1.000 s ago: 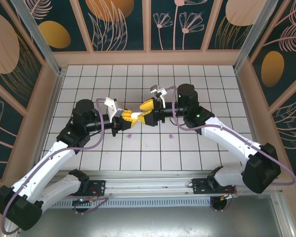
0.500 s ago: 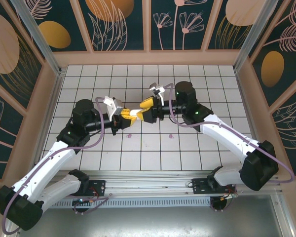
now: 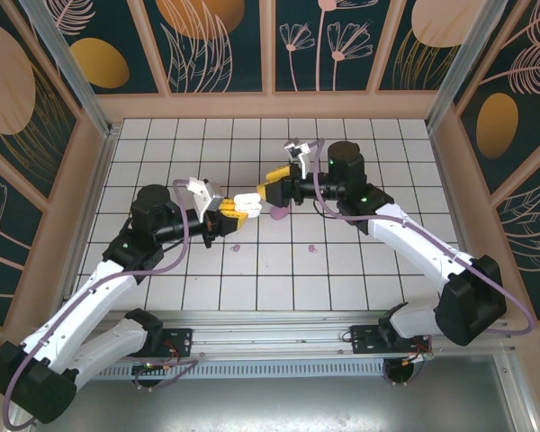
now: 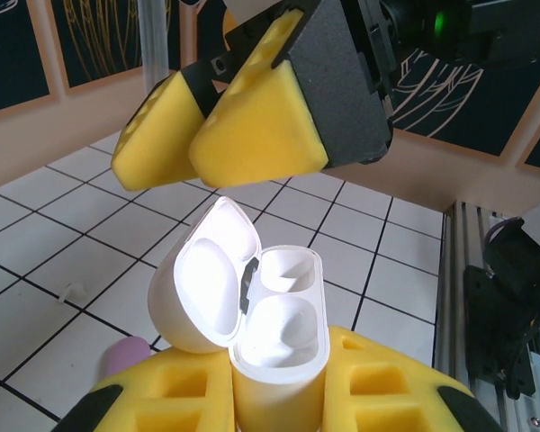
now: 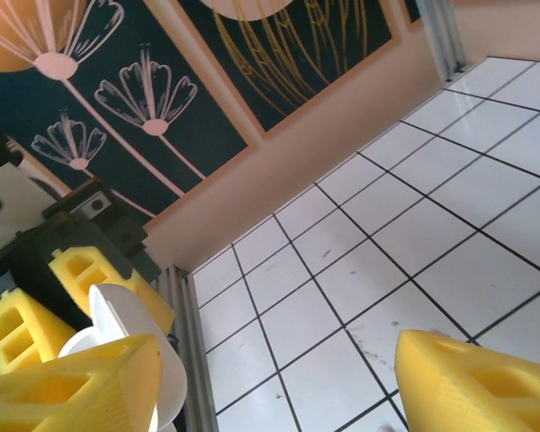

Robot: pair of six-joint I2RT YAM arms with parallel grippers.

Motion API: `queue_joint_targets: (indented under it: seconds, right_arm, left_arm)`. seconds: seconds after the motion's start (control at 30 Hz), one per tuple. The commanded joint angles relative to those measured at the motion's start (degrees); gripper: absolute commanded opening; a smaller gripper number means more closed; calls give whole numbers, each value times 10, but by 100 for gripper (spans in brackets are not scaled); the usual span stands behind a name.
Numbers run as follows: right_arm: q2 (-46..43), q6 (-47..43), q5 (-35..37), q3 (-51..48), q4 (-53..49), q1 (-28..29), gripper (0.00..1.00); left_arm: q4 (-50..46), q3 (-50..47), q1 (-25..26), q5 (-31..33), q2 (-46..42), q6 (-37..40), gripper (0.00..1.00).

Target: Insert the wireless bluetooth earbuds into the charging case

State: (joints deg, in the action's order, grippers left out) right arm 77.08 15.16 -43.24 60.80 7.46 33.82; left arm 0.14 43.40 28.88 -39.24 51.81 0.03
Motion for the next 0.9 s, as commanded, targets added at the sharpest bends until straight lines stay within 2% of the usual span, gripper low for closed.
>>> queue_joint_targets:
  seconds: [0.0, 0.2, 0.4, 0.57, 0.77, 0.87]
  right_arm:
    - [-1, 40, 48, 21, -24, -5, 71]
    - [52, 45, 110, 96, -165, -19, 69]
    - [145, 37, 144, 160, -233, -13, 64]
    - [260, 5, 190, 259, -296, 15, 57]
    - [404, -39, 215, 389, -343, 65, 56]
    - [478, -59, 250, 443, -362, 94, 56]
  left_arm:
    - [7, -11, -3, 38, -17, -13, 0]
    - [-33, -33, -14, 129, -63, -16, 0]
    - [-78, -43, -15, 202, -123, -21, 0]
    - [-96, -57, -15, 232, -169, -29, 0]
    - [-113, -76, -15, 253, -217, -42, 0]
    - [-124, -82, -15, 259, -232, -46, 0]
